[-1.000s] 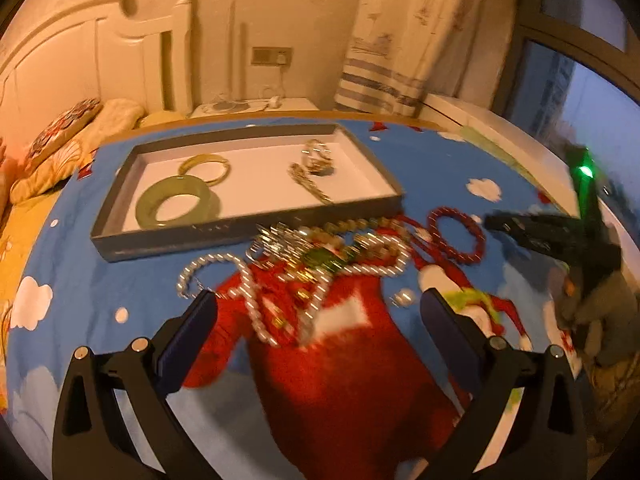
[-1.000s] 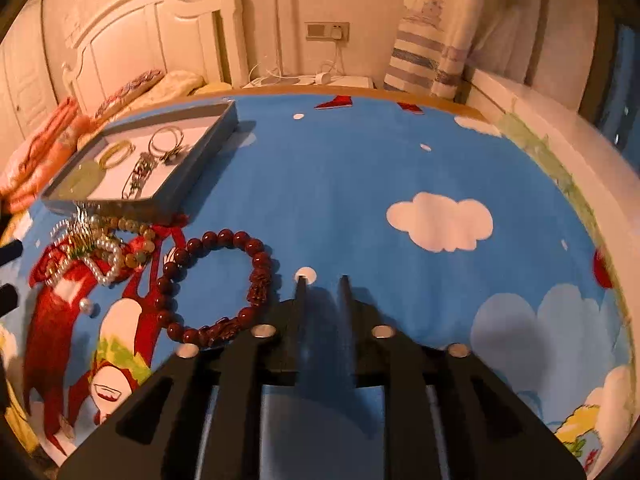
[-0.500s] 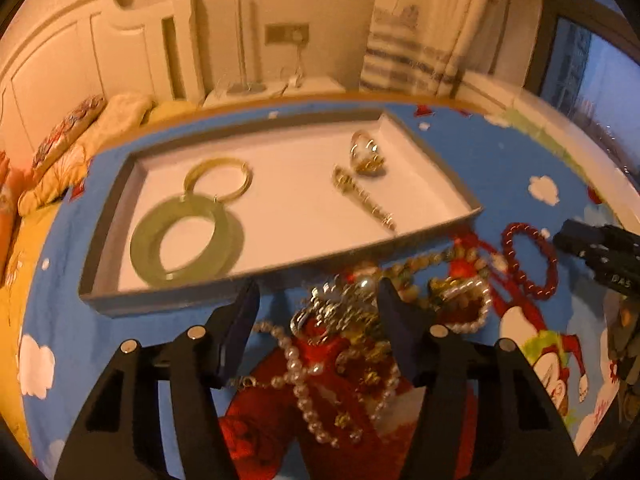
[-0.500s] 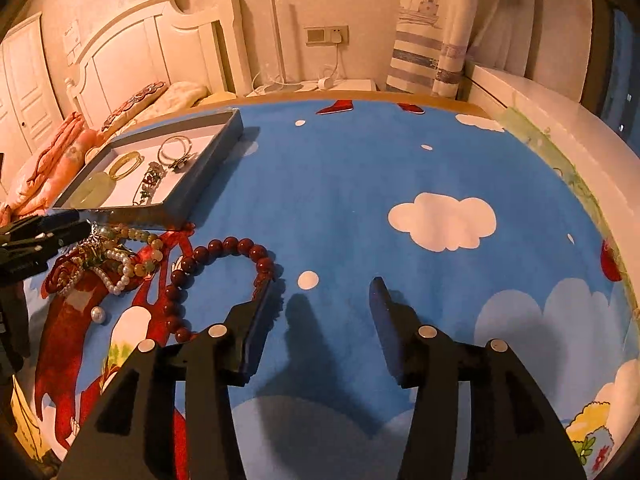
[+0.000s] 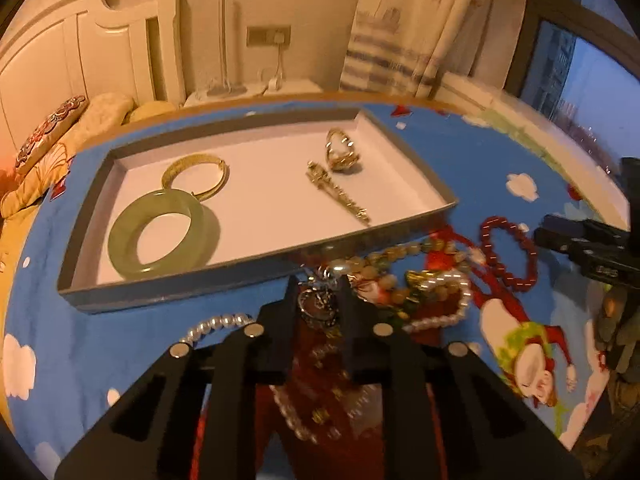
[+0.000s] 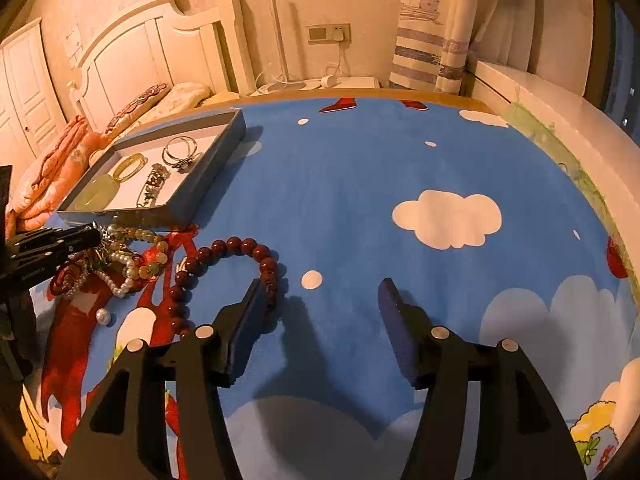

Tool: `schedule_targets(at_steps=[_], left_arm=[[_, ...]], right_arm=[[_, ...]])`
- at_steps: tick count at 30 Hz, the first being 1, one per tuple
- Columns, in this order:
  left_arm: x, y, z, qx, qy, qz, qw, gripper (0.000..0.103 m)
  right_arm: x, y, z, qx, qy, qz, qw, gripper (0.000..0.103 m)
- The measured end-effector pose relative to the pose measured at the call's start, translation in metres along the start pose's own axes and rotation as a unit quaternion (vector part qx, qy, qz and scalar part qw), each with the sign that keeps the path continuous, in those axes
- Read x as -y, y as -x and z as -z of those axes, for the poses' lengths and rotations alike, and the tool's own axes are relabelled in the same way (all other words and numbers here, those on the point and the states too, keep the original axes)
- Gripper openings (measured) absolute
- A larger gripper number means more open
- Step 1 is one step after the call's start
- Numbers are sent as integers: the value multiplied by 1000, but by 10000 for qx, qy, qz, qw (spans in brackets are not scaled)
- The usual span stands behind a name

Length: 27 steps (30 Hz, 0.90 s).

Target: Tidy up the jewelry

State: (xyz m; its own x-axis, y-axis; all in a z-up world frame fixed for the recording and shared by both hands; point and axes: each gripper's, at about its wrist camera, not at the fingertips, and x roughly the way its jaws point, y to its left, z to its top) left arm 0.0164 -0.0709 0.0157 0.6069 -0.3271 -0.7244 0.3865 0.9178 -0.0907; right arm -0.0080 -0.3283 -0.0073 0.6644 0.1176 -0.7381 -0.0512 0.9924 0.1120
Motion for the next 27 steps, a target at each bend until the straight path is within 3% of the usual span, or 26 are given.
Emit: schedule_targets(at_steps=[2, 4, 10, 13, 15, 17, 19, 20, 21, 23, 27], left_arm=[[0, 15, 5, 214, 132, 72, 9997, 9], [-1, 25, 8, 330, 191, 31, 9993, 9], [-9, 30, 16, 275, 211, -34, 9994, 9], [-13, 28, 18, 287, 360, 123, 9989, 9], [-12, 25, 17, 227, 382, 179, 9989, 13], [-10, 18, 18, 119, 360, 185, 9991, 23], [-10, 14, 18, 18, 378, 223, 9990, 23], [-10, 13, 18, 1, 381, 259, 9989, 22], [-9, 14, 19, 22, 369, 248, 9990, 18], [-8, 18, 20, 131, 318, 230, 9991, 12], [-6, 28, 20, 319, 290, 101, 9990, 12]], right_arm=[[-2, 0, 0, -41, 26, -80, 10000, 57], [-5, -3, 0, -121, 92, -117, 9998, 57], [-14, -11, -2, -300, 179, 1, 9994, 57], [-25, -17, -6, -350, 266, 95, 9990, 57], [-33, -20, -8, -369, 386, 175, 9984, 57], [-39, -22, -8, -368, 480, 195, 9980, 57], [-44, -22, -8, -315, 651, 117, 9973, 41], [-47, -21, -7, -279, 742, 109, 9968, 23], [-50, -21, -6, -253, 836, 136, 9961, 14], [-57, -19, -4, -188, 1019, 230, 9943, 13], [-55, -5, -2, 192, 983, 267, 9946, 13]])
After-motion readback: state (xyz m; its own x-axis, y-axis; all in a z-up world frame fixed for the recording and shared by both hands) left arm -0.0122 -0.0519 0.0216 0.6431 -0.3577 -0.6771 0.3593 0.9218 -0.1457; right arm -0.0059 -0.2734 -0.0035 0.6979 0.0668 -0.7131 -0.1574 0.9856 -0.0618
